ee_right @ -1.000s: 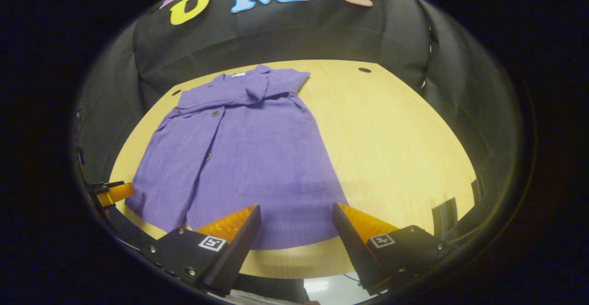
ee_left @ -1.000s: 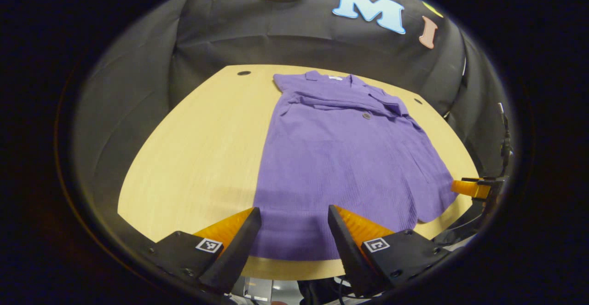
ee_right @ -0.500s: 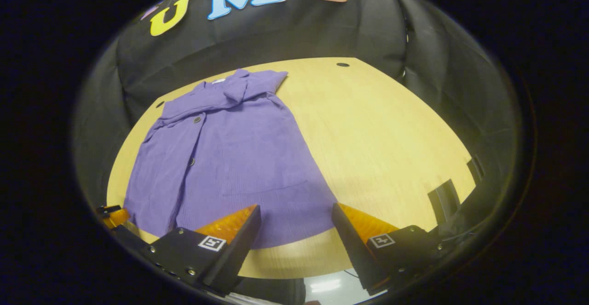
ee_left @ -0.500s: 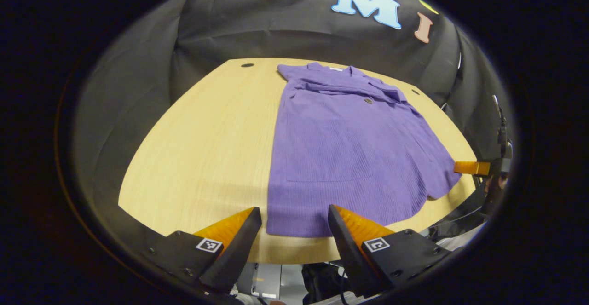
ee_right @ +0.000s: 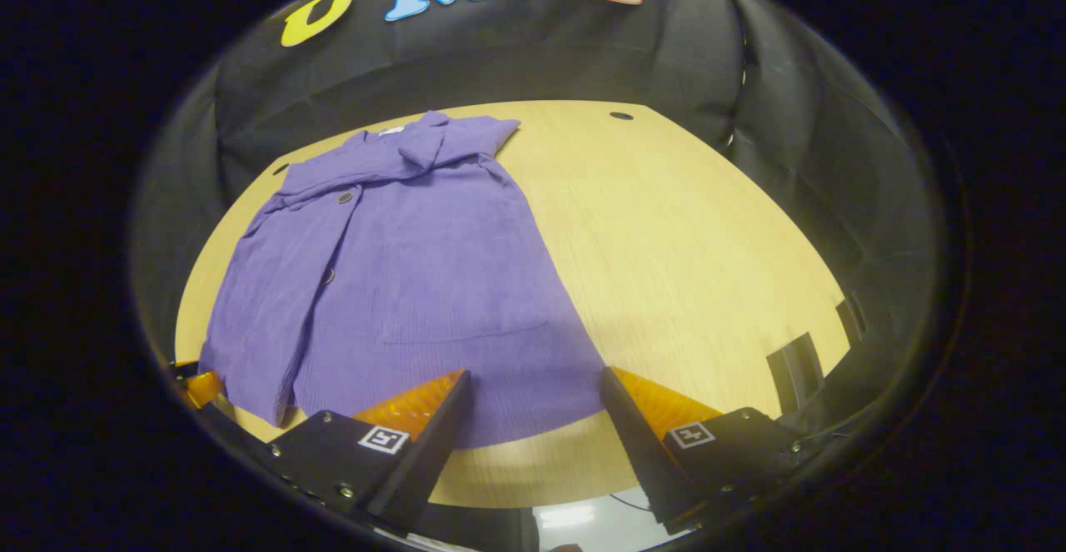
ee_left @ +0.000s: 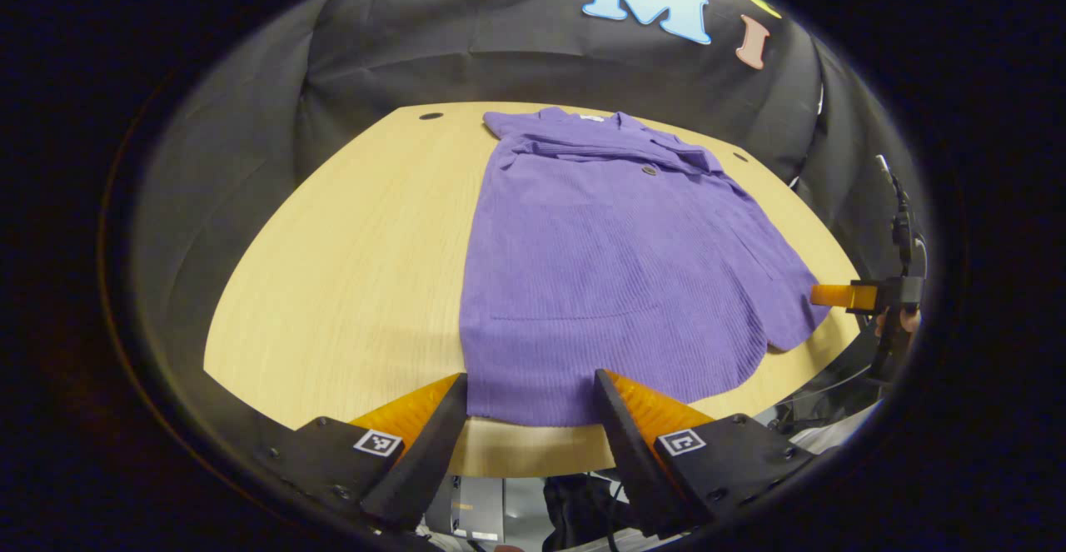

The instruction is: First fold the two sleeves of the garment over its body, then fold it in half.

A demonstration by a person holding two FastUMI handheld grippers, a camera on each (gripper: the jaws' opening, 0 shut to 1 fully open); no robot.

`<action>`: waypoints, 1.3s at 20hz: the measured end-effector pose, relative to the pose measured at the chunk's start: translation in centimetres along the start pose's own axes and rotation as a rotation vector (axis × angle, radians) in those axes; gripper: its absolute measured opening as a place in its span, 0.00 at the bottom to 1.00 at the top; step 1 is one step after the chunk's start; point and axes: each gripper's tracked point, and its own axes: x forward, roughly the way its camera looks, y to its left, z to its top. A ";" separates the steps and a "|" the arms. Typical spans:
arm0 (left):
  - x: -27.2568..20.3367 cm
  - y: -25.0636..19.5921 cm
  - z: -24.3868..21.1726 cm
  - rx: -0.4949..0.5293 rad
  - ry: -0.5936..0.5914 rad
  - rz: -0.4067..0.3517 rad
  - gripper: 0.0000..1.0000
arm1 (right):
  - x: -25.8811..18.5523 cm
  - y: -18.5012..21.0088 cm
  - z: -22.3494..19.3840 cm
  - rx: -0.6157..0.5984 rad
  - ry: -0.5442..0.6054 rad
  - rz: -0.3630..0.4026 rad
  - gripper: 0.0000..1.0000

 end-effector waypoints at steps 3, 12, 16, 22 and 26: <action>0.3 -0.7 0.2 0.020 0.001 -0.002 0.96 | 0.4 0.1 -0.2 -0.030 -0.003 -0.003 0.98; 2.2 -3.3 1.6 0.071 -0.015 -0.054 0.46 | 1.1 1.6 0.7 -0.053 0.003 0.056 0.50; 2.7 -3.7 2.3 0.024 0.004 -0.064 0.17 | 1.3 1.7 1.0 0.030 0.007 0.066 0.07; 1.9 -5.9 3.7 -0.056 -0.010 -0.105 0.08 | 0.6 3.5 1.5 0.225 0.054 0.229 0.00; 0.5 -7.1 7.8 -0.159 -0.068 -0.139 0.08 | -1.2 4.7 4.3 0.332 0.025 0.362 0.00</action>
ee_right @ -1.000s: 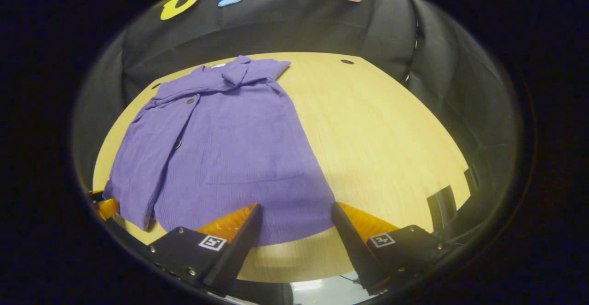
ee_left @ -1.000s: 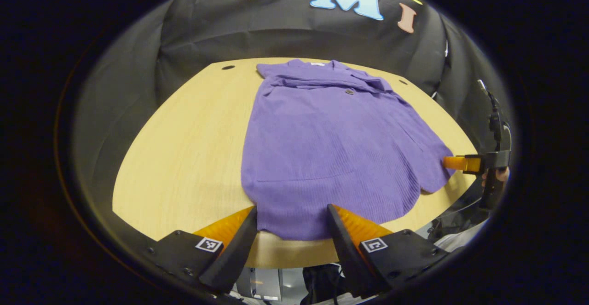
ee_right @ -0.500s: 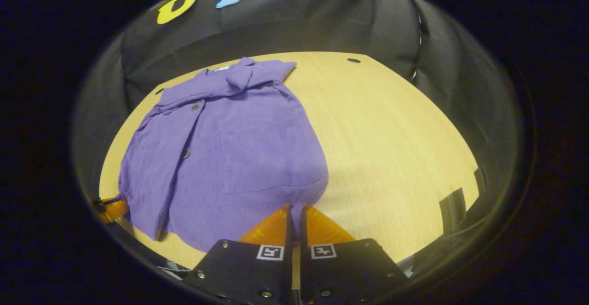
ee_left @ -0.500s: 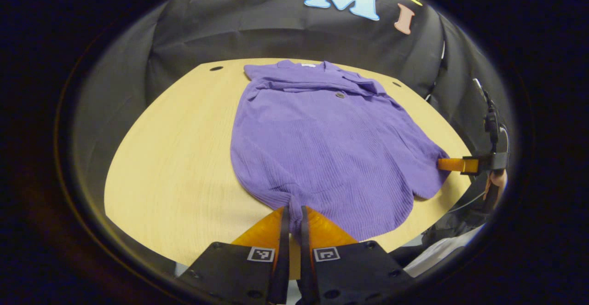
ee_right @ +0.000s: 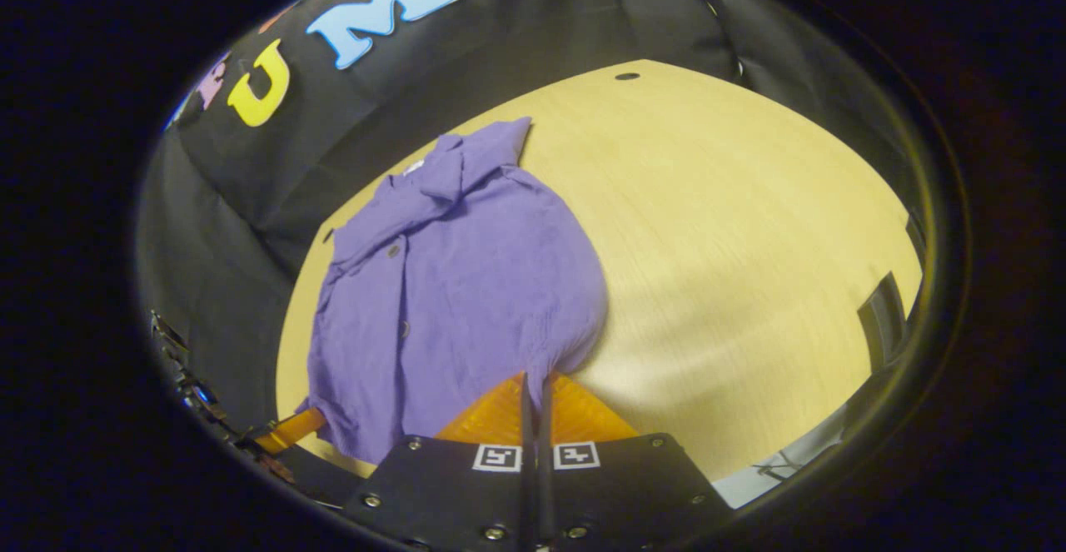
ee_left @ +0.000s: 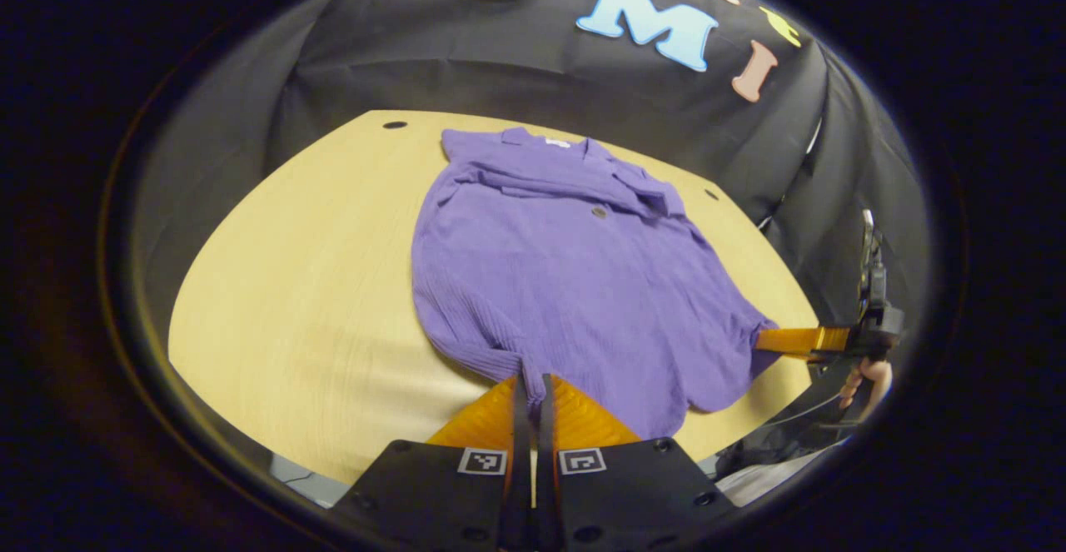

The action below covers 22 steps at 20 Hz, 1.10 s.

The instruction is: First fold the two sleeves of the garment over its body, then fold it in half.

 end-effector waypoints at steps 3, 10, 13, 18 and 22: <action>0.1 -1.3 3.2 -0.082 -0.055 0.004 0.08 | -0.9 1.7 2.6 -0.012 -0.021 0.079 0.00; 0.2 -2.9 13.0 -0.126 -0.228 0.107 0.08 | -1.7 6.5 11.6 -0.165 -0.111 0.255 0.00; 0.7 -3.4 17.7 -0.125 -0.295 0.092 0.08 | -0.8 7.8 14.6 -0.194 -0.149 0.269 0.00; 2.3 -3.2 24.6 -0.081 -0.355 0.074 0.08 | 0.4 10.0 19.8 -0.195 -0.237 0.265 0.00; 5.2 -2.5 29.4 -0.050 -0.376 0.050 0.08 | 2.5 11.2 24.2 -0.208 -0.292 0.241 0.00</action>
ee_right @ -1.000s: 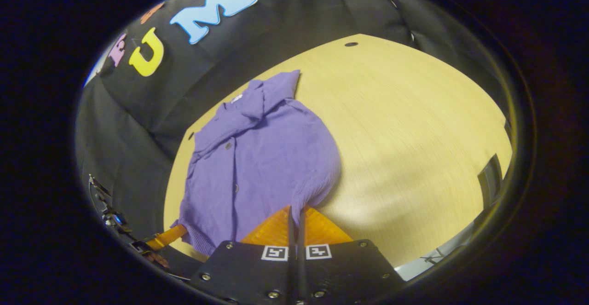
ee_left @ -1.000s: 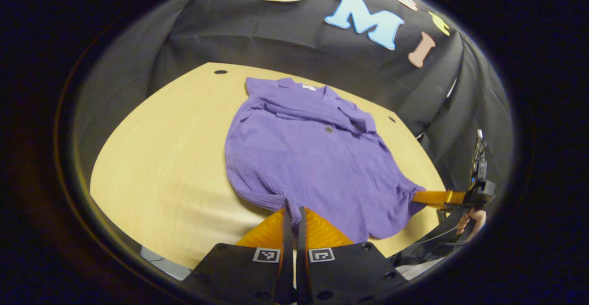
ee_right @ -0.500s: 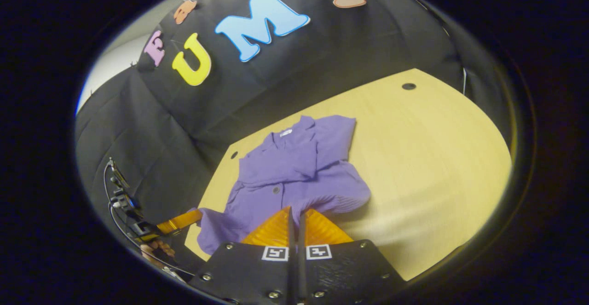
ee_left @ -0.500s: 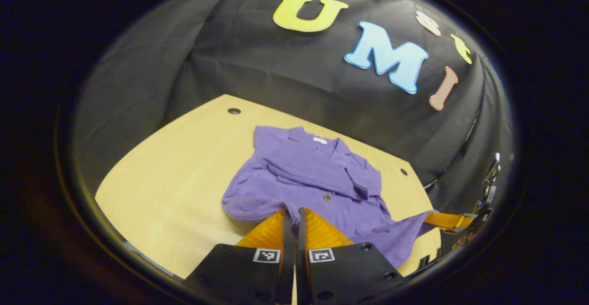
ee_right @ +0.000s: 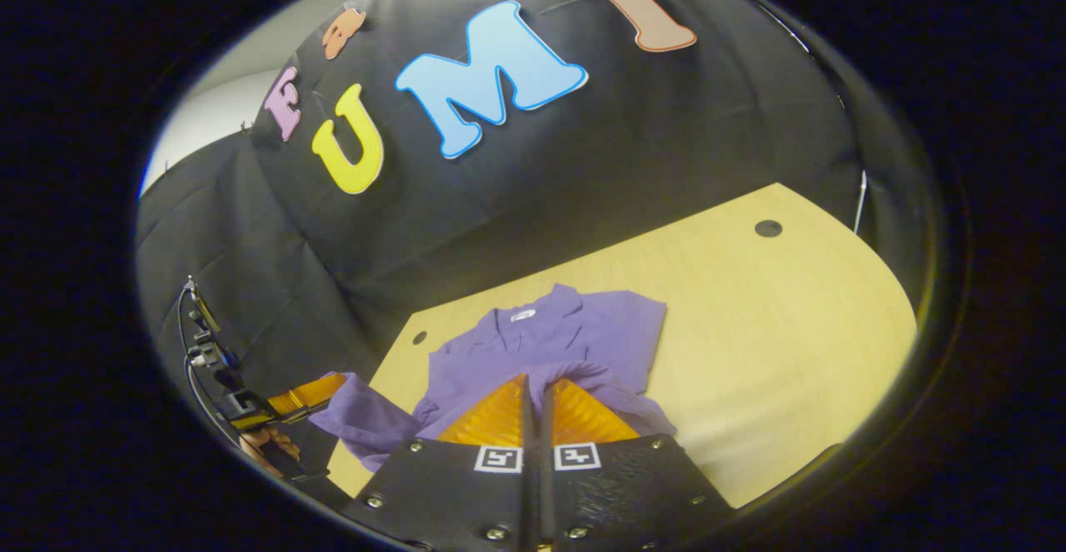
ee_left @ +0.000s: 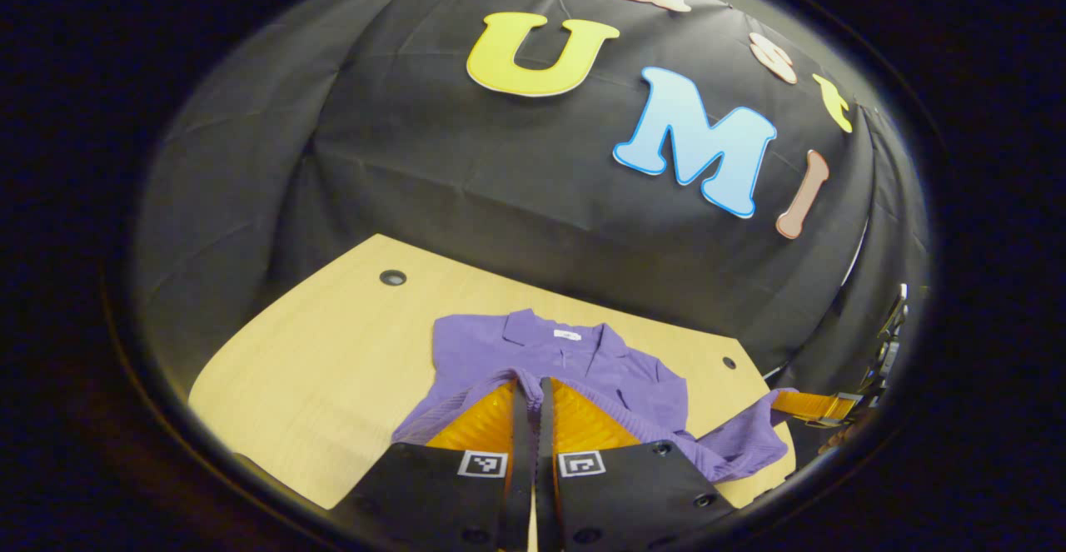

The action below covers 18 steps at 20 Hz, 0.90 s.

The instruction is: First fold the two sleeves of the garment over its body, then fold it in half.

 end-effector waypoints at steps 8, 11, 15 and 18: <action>8.5 1.0 3.4 0.096 0.008 -0.040 0.08 | 7.2 -0.9 4.7 -0.061 -0.020 -0.069 0.00; 11.0 0.8 3.9 0.129 0.009 -0.050 0.08 | 9.5 -0.8 5.8 -0.085 -0.016 -0.081 0.00; 14.8 1.0 5.2 0.140 -0.004 -0.046 0.08 | 12.7 -1.4 7.2 -0.119 -0.019 -0.111 0.00; 16.9 1.5 5.1 0.170 -0.003 -0.029 0.09 | 14.4 -2.4 7.2 -0.137 0.000 -0.136 0.00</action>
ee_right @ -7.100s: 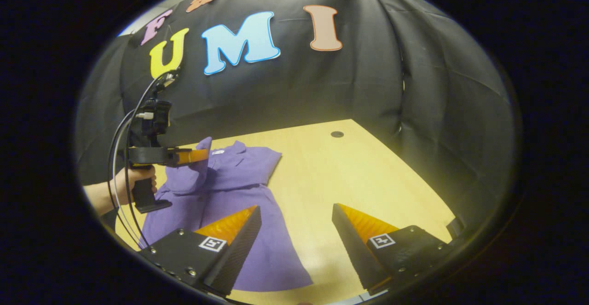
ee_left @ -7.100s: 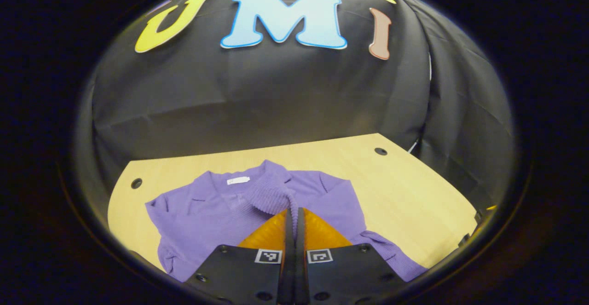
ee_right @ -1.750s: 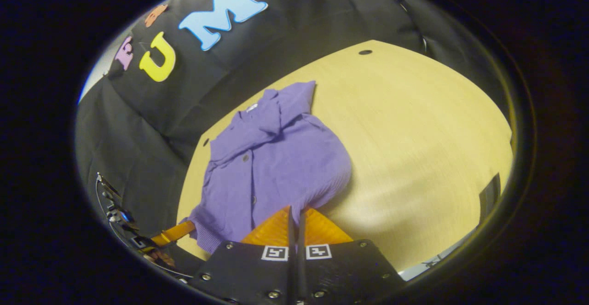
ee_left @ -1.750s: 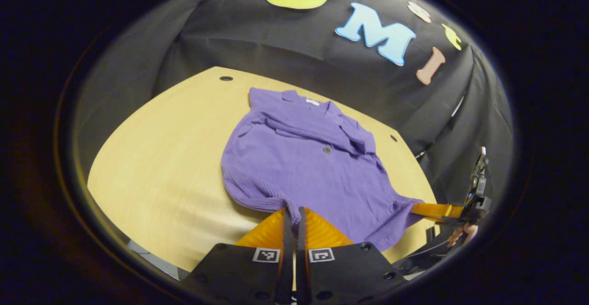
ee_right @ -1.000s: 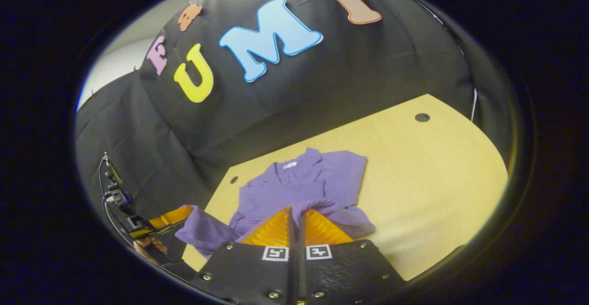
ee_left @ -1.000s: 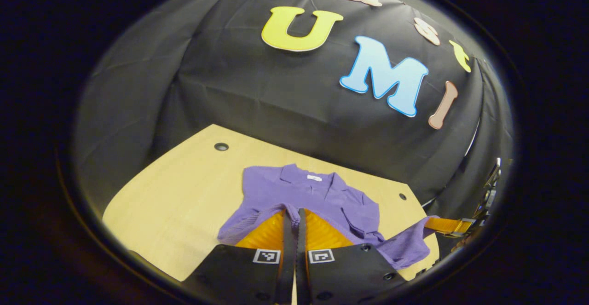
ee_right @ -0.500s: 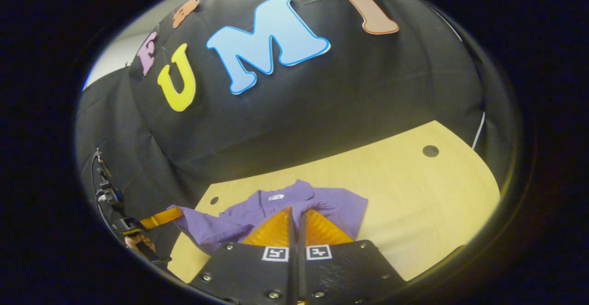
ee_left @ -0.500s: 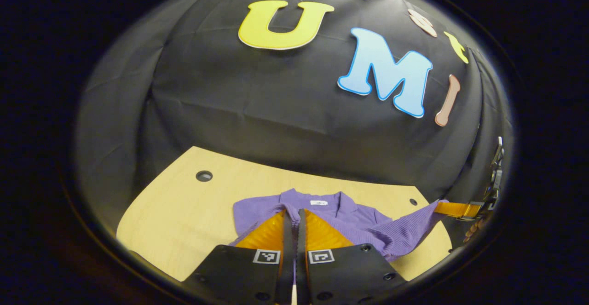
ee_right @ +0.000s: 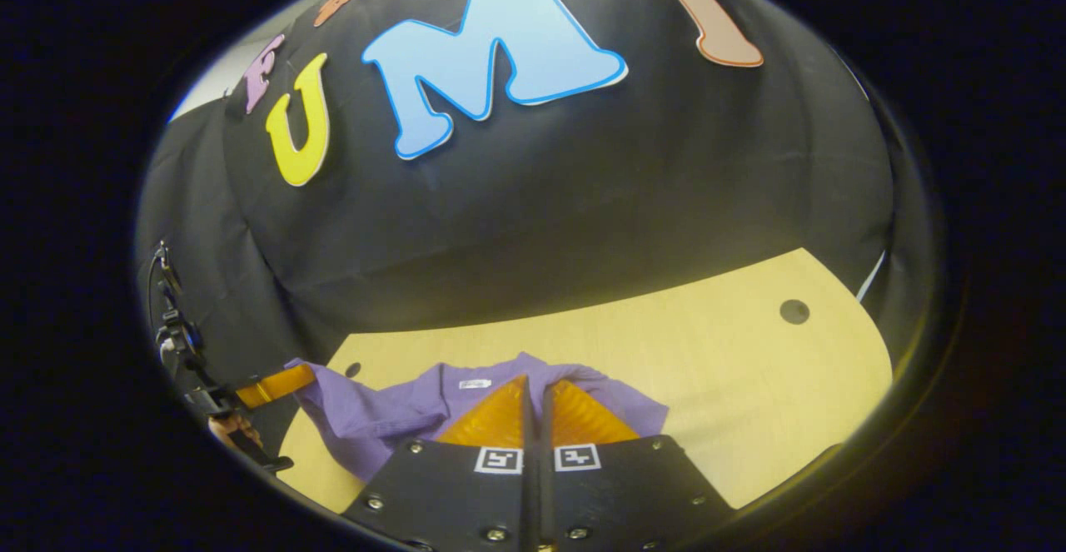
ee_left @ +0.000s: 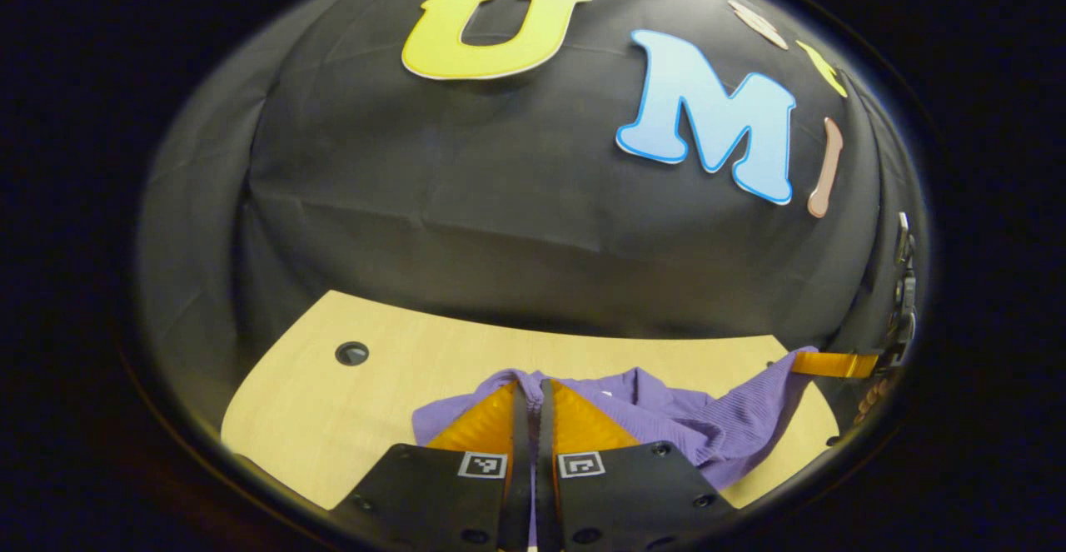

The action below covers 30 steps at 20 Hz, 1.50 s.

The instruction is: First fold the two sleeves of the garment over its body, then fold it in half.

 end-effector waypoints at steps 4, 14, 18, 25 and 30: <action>2.0 0.8 -1.2 0.026 0.023 0.030 0.08 | 1.6 -1.4 -0.5 -0.018 0.023 -0.034 0.00; 5.5 2.9 -4.2 0.038 0.079 0.111 0.11 | 5.0 -4.2 -2.7 -0.124 0.091 -0.127 0.04; 4.9 2.1 -5.0 0.028 0.118 0.096 0.18 | 4.3 -3.4 -2.6 -0.207 0.086 -0.142 0.10; 2.0 0.4 -4.8 0.052 0.097 0.050 0.74 | 1.0 -2.1 -2.1 -0.309 0.060 -0.157 0.55; -1.5 -0.6 -3.2 0.068 0.037 0.044 0.94 | -2.8 -0.9 -1.7 -0.372 0.007 -0.189 0.85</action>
